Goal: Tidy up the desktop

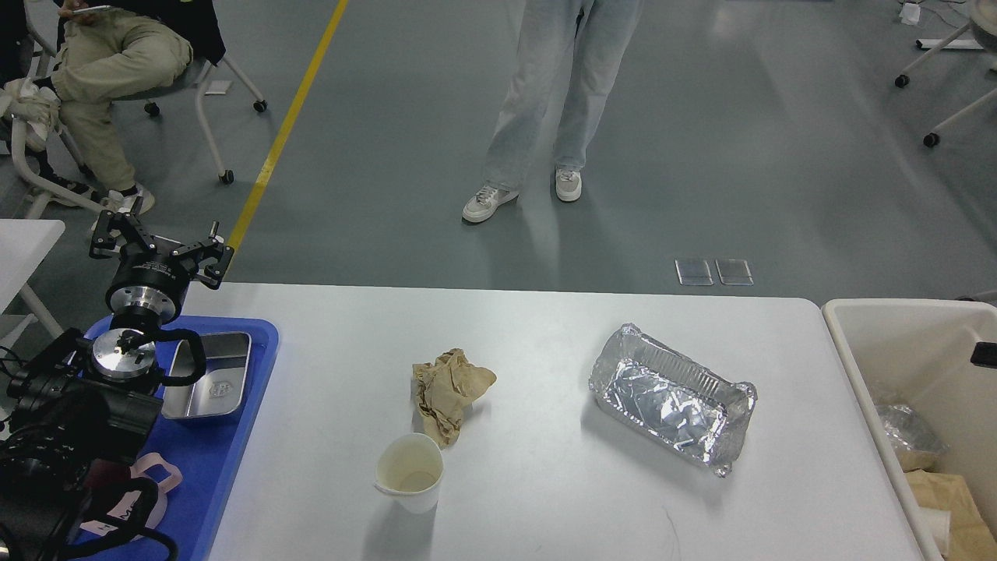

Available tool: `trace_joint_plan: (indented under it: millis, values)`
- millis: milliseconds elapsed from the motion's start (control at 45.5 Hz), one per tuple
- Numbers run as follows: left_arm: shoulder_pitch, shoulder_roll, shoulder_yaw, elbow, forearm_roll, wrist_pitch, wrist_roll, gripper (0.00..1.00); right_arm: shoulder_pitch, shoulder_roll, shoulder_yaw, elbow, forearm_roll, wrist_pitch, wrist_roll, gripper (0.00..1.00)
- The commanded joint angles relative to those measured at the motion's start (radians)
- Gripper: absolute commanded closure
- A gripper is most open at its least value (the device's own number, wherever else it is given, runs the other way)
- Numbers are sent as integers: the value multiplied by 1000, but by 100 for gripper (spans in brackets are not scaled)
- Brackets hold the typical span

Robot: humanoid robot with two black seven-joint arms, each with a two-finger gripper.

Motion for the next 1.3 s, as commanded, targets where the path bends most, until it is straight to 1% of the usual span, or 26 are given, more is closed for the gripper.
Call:
trace_joint_plan:
  millis: [0, 286, 373, 505, 527, 681, 769, 901, 1011, 1274]
  values:
    - [3, -2, 13, 0, 0, -2, -2, 3, -29, 85, -4, -26, 3, -44, -26, 0]
    - [2, 0, 13, 0, 0, 1, -2, 3, -161, 327, -5, -132, 15, -141, -89, 0]
    - [2, 1, 13, 0, 0, 1, -2, 3, -192, 403, -5, -155, 15, -155, -99, 0]
    - [3, 1, 13, 0, 0, 1, -2, 3, -238, 472, -7, -222, 17, -184, -127, 0]
    - [3, 0, 13, 0, 0, 1, -2, 3, -282, 546, -4, -253, 23, -212, -145, 0]
    - [3, 3, 19, 0, 0, 4, -2, 3, -356, 697, 7, -328, 86, -258, -176, 0]
    - [2, 7, 31, 0, 0, 4, -2, 3, -379, 791, -4, -397, 103, -287, -179, 0]
    - [2, 16, 33, 0, 0, 1, -2, 3, -428, 894, 2, -442, 159, -311, -190, 0]
    - [3, 18, 33, 0, 0, 0, -2, 3, -436, 947, -5, -488, 199, -313, -193, 0]
    - [8, 23, 33, 0, 0, 0, -2, 3, -488, 1059, -7, -586, 209, -312, -204, 0]
